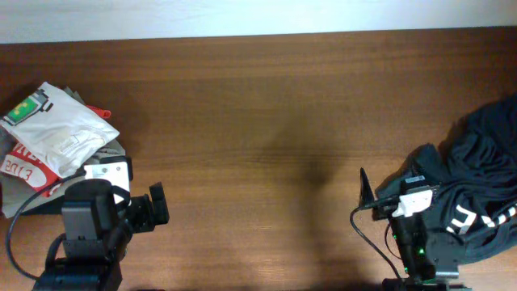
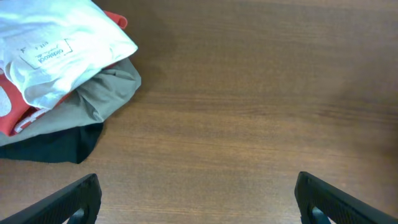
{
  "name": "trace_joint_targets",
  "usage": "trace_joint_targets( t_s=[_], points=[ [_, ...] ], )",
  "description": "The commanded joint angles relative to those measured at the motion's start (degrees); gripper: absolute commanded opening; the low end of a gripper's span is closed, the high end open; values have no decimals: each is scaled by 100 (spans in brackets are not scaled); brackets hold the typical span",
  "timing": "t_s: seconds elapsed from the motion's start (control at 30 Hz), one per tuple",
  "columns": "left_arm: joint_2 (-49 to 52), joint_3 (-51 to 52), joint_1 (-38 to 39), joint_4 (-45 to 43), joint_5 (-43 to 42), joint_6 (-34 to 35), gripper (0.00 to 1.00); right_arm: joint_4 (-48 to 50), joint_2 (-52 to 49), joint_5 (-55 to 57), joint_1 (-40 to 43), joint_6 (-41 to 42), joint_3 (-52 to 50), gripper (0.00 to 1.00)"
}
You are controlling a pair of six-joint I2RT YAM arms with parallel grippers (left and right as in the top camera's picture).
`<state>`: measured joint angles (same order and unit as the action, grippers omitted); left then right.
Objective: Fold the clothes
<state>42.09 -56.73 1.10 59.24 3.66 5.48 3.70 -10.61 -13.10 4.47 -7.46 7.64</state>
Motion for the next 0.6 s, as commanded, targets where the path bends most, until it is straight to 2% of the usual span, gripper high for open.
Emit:
trace_joint_targets(
  t_s=[0.0, 0.1, 0.13, 0.57],
  points=[
    [-17, 13, -13, -4, 24, 31, 99, 791, 614, 278, -39, 22, -732, 99],
    [-17, 13, -13, -4, 24, 31, 99, 70, 1043, 667, -107, 20, -732, 99],
    [-17, 13, -13, -4, 24, 31, 99, -671, 1043, 625, -219, 28, -732, 99],
    [-17, 13, -13, -4, 24, 31, 99, -754, 1029, 612, -413, 68, -732, 99]
  ],
)
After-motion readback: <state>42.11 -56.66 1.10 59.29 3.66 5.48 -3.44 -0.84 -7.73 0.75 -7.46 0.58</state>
